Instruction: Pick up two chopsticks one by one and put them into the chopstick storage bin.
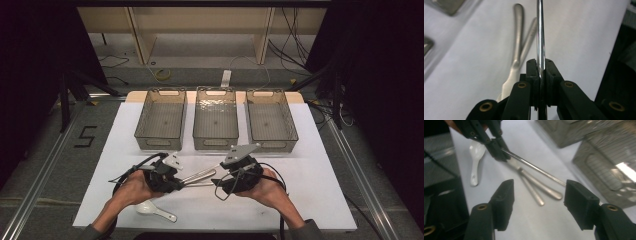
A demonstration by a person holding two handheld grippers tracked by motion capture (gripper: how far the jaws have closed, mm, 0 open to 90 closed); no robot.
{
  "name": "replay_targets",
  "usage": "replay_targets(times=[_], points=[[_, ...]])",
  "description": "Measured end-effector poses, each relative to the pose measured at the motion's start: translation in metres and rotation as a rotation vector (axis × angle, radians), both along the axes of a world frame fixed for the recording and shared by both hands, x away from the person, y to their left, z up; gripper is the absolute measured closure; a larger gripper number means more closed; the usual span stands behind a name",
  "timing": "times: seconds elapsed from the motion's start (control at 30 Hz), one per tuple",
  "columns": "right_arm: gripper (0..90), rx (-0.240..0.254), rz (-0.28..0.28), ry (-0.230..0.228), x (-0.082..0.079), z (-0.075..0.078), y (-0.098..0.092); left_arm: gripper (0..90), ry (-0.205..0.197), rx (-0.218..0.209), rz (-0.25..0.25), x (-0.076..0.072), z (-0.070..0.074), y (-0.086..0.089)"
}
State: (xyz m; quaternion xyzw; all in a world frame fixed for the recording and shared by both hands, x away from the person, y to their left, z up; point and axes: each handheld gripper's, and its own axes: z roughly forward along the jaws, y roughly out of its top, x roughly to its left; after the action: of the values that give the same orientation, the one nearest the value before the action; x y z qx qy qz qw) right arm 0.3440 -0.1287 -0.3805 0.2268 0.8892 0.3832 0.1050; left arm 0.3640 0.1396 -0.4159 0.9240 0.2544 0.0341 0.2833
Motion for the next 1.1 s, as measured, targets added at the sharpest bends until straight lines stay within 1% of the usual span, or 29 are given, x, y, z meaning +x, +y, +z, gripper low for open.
replay_targets(times=[0.07, 0.13, 0.17, 0.2, 0.23, 0.27, 0.37, 0.47, 0.53, 0.6, 0.67, 0.73, 0.77, 0.8, 0.83, 0.9, 1.0, 1.07, 1.1], points=[[37.9, 0.038, -0.039, -0.021, 0.000, -0.002, -0.007, 83.6, 0.001, -0.024, 0.057, 0.005, 0.001, 0.006], [35.6, 0.070, -0.063, -0.015, 0.000, -0.005, -0.014, 83.6, -0.005, -0.069, 0.107, 0.011, 0.004, 0.015], [34.5, 0.077, -0.080, -0.012, 0.000, -0.008, -0.017, 83.5, -0.003, -0.077, 0.126, 0.015, 0.005, 0.019], [33.4, 0.081, -0.093, -0.009, -0.001, -0.010, -0.020, 83.5, -0.009, -0.081, 0.151, 0.018, 0.007, 0.023], [31.4, 0.087, -0.098, 0.004, -0.002, -0.013, -0.023, 83.6, -0.004, -0.084, 0.165, 0.021, 0.008, 0.027], [30.2, 0.092, -0.100, 0.013, -0.003, -0.016, -0.027, 83.6, -0.013, -0.083, 0.177, 0.024, 0.010, 0.030], [30.2, 0.124, -0.114, 0.039, -0.006, -0.025, -0.037, 83.6, -0.031, -0.089, 0.224, 0.033, 0.014, 0.037], [30.2, 0.129, -0.129, 0.049, -0.009, -0.031, -0.045, 83.6, -0.043, -0.091, 0.276, 0.046, 0.018, 0.046], [29.5, 0.140, -0.135, 0.047, -0.012, -0.032, -0.048, 83.6, -0.049, -0.098, 0.307, 0.054, 0.021, 0.052], [28.2, 0.149, -0.138, 0.051, -0.014, -0.034, -0.050, 83.6, -0.059, -0.101, 0.341, 0.060, 0.023, 0.056], [27.1, 0.155, -0.146, 0.047, -0.017, -0.036, -0.050, 83.6, -0.060, -0.099, 0.372, 0.067, 0.023, 0.060], [26.9, 0.175, -0.153, 0.050, -0.020, -0.038, -0.050, 83.6, -0.061, -0.100, 0.399, 0.075, 0.023, 0.064], [26.6, 0.191, -0.155, 0.043, -0.021, -0.040, -0.050, 83.6, -0.064, -0.102, 0.413, 0.079, 0.023, 0.066], [26.3, 0.206, -0.157, 0.050, -0.023, -0.042, -0.049, 83.6, -0.067, -0.104, 0.428, 0.083, 0.023, 0.068], [26.1, 0.207, -0.158, 0.053, -0.025, -0.043, -0.049, 83.6, -0.071, -0.105, 0.442, 0.087, 0.024, 0.069], [25.6, 0.208, -0.165, 0.038, -0.028, -0.044, -0.048, 83.6, -0.076, -0.110, 0.475, 0.095, 0.024, 0.072], [24.5, 0.222, -0.161, 0.061, -0.030, -0.045, -0.049, 83.5, -0.069, -0.116, 0.507, 0.107, 0.026, 0.076], [24.4, 0.234, -0.164, 0.069, -0.031, -0.046, -0.051, 83.6, -0.064, -0.129, 0.516, 0.115, 0.026, 0.078], [24.2, 0.241, -0.164, 0.074, -0.031, -0.047, -0.051, 83.6, -0.060, -0.132, 0.533, 0.120, 0.025, 0.079]])
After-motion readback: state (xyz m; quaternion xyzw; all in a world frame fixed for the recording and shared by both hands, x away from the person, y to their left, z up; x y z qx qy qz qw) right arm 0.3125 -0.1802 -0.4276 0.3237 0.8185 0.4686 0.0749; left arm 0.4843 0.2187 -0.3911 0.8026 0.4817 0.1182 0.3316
